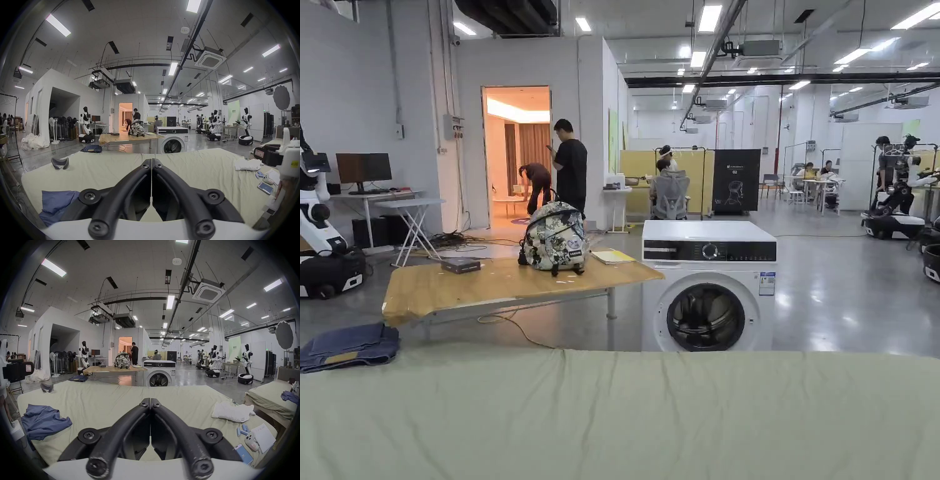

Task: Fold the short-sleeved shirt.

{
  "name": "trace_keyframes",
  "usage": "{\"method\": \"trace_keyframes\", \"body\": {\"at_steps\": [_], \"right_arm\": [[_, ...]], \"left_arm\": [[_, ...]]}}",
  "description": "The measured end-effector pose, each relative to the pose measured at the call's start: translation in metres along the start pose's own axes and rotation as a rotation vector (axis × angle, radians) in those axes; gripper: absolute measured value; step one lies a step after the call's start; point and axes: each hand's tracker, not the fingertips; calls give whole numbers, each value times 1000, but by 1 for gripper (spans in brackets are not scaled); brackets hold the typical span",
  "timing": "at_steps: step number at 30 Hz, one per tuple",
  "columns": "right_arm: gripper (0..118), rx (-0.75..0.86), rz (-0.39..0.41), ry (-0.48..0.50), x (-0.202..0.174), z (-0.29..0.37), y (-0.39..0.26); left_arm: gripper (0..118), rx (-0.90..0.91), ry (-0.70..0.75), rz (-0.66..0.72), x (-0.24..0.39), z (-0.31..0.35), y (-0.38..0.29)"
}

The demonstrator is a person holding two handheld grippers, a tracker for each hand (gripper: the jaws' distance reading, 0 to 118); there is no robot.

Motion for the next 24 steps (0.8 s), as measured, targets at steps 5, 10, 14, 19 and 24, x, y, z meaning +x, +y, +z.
{"method": "trace_keyframes", "body": {"at_steps": [5,10,14,19,24], "right_arm": [[0,-3,-13,-6,2,1,1],[0,-5,-20,-6,3,1,1],[0,-9,-15,-2,2,1,0],[0,-12,-8,5,0,0,-1],[0,-11,-4,8,-1,0,0]], "left_arm": [[0,-7,-2,7,-1,0,-1],[0,-12,-19,9,-1,-1,-2],[0,-4,-12,-3,1,0,-2],[0,-2,-17,-1,0,0,-2],[0,-7,-17,-2,-1,-1,-3]]}}
